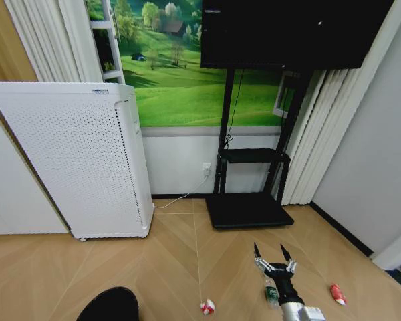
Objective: Pick up the trash bin and place the garbage on the floor into it.
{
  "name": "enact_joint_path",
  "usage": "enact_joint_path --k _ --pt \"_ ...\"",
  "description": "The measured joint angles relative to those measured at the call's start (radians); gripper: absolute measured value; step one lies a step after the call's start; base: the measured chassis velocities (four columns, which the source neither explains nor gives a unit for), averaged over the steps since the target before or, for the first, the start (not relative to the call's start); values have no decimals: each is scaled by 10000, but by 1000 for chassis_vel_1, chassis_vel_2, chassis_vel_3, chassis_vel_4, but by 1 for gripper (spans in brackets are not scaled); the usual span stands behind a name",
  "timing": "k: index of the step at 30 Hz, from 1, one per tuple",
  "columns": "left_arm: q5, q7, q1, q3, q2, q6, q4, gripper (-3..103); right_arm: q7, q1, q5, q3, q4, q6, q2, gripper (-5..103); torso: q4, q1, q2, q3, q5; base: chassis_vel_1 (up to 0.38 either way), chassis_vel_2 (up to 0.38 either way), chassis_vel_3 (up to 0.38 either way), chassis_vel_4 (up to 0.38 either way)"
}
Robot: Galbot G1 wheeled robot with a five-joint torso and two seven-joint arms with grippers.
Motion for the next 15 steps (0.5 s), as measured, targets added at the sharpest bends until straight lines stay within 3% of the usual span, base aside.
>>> enact_joint_path --k 5,8,10,11,15 --pt "110 2 -503 168 203 206 480 102 -36 -31 -53 -31 16 13 40 100 0 0 3 2 0 0 0 0 0" --pt "185 -4 -760 299 335 261 837 91 -48 -52 -61 -21 60 19 50 100 0 1 5 3 1 0 0 0 0" --pt "186 0 -781 308 349 261 891 91 -48 -58 -61 -18 69 19 51 100 0 1 5 3 0 0 0 0 0" --pt "189 43 -812 325 361 252 980 80 -49 -69 -61 -10 78 24 56 100 0 1 6 3 1 0 0 0 0" --pt "226 98 -847 338 363 194 1109 74 -51 -87 -64 -10 78 42 67 100 0 1 7 3 1 0 0 0 0"
